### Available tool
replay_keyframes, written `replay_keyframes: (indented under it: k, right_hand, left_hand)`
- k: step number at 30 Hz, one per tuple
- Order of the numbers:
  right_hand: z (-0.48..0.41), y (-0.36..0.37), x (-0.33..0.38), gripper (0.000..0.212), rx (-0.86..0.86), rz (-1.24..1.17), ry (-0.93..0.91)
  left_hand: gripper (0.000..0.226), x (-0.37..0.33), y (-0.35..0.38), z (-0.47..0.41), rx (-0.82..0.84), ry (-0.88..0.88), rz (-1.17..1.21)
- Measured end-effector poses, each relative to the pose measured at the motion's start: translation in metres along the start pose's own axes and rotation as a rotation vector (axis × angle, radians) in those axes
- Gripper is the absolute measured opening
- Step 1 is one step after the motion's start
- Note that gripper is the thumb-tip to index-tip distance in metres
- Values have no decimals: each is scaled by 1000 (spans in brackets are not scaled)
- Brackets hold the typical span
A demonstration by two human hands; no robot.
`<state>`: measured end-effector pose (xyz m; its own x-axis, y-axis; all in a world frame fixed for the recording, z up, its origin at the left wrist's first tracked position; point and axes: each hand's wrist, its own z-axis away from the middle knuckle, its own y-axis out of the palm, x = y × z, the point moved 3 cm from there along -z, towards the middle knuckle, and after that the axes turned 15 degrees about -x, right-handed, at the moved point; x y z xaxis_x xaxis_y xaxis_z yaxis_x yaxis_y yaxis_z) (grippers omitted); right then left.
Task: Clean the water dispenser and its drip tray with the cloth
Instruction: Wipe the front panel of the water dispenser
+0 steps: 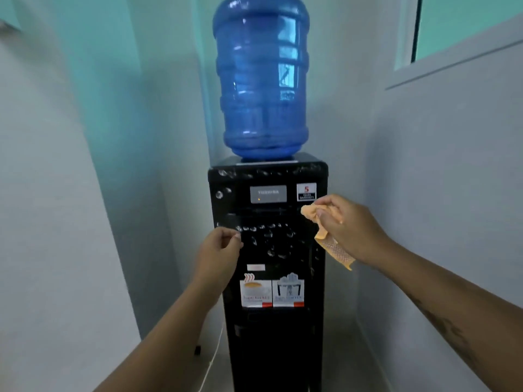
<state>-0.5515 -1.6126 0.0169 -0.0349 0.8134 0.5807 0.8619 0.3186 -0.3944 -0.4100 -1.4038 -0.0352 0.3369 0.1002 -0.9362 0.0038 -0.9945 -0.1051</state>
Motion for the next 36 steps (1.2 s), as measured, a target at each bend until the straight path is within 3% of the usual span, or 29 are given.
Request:
replay_keyframes:
  k: [4,7,12,16,19,22,25,28,32,36]
  right_hand:
    - [-39,11,20,18,-19,-21,-93]
    - [-66,34,31,30,-34,-41,-184]
    - [-100,97,50,31,-20,44,-531]
    - [-125,154,62,31,-12,126,-836]
    - [-147,187,63,29,-47,176,-970]
    - [-168,214,61,30,-10,246,-1003]
    - [-170,219,48,31,-62,303,-1051]
    - [-167,194,21,18,-230,320,-1094]
    - [-156,192,26,5,-424,398,-975]
    - [-157,237,60,25,-463,448,-869]
  left_hand:
    - [10,-36,4,-41,-68,190,-84]
    - [12,-48,6,-77,-155,255,-98]
    - [28,-48,2,-153,-242,385,-183]
    - [36,-46,14,-212,-129,411,-183]
    - [50,-44,31,-242,-8,317,-111]
    - [57,-40,46,-259,95,256,-60]
    - [51,-36,57,-263,-15,331,-27]
    - [48,-32,61,-269,-53,403,-15]
    - [50,-33,60,-273,-51,413,-22]
    - [50,-31,57,-272,-20,357,20]
